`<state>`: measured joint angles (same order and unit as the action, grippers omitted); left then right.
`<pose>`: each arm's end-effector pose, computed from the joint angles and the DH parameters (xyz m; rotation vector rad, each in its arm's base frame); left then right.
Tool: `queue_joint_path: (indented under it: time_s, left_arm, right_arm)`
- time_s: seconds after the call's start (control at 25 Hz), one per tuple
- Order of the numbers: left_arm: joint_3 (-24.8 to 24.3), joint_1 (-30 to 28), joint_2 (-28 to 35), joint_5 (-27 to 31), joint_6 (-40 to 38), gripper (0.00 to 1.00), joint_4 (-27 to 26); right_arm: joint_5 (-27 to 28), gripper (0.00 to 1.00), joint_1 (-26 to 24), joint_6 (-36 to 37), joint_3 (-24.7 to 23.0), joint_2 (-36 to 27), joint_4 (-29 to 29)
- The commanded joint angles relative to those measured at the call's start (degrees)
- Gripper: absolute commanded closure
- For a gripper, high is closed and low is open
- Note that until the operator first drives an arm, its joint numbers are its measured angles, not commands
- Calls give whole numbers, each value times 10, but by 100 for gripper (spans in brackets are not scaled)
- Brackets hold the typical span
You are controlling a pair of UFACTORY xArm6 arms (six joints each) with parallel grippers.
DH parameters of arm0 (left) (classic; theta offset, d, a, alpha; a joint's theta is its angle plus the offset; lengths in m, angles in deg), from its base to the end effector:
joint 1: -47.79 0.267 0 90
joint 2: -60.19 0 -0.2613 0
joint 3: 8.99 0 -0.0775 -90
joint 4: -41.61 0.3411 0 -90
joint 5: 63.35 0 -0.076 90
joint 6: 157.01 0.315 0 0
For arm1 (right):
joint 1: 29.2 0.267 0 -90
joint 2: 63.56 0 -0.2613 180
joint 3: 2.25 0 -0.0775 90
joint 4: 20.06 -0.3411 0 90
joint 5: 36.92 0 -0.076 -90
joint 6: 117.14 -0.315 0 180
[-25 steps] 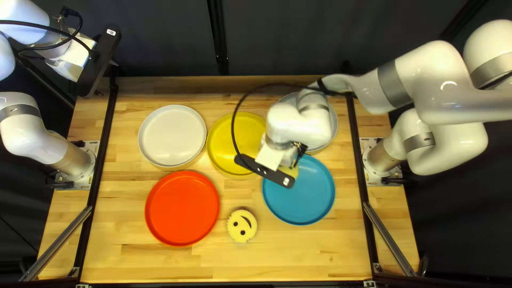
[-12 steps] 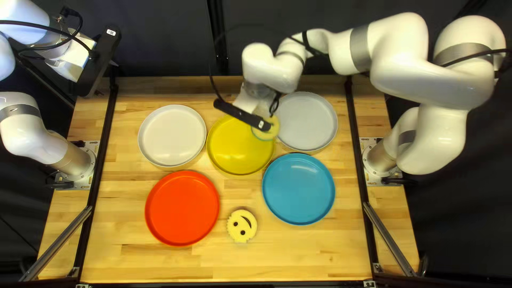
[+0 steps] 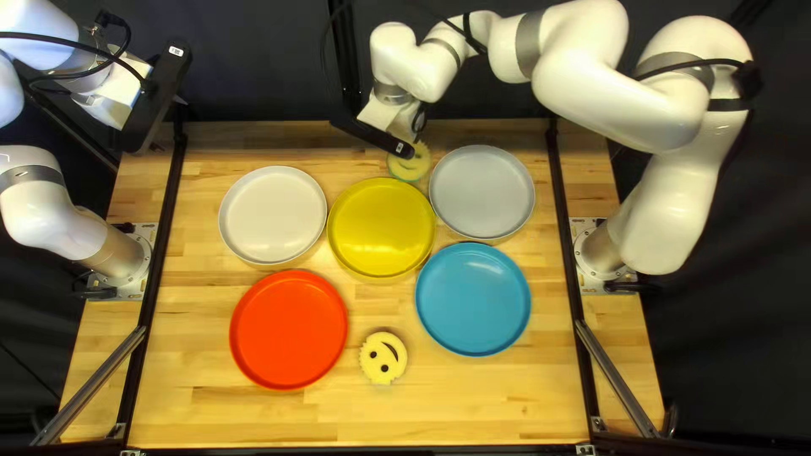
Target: Pick up sponge and scrub the plate
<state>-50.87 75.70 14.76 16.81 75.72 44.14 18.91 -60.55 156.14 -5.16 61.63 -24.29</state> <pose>0.2556 0.1503 0.2559 -2.8894 0.6400 -0.2053 0.4537 -0.2576 0.0121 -2.6515 -1.5134 -0.0320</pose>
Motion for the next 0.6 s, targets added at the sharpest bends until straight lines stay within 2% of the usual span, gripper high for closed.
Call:
queue_joint_path:
  time_s: [0.04,0.08,0.12,0.2,0.32,0.56,0.6]
  left_arm:
    - [0,0,0,0,0,0,0]
    - [0,0,0,0,0,0,0]
    - [0,0,0,0,0,0,0]
    - [0,0,0,0,0,0,0]
    - [0,0,0,0,0,0,0]
    - [0,0,0,0,0,0,0]
    - [0,0,0,0,0,0,0]
  right_arm:
    - [5,81,-24,18,37,39,-12]
    - [6,21,-27,20,41,44,-15]
    - [5,0,-29,22,40,46,-18]
    - [3,0,-34,21,32,42,-26]
    - [-1,0,-48,20,-11,5,-35]
    - [26,0,-96,20,-126,-110,-57]
    - [32,0,-102,19,-131,-117,-59]
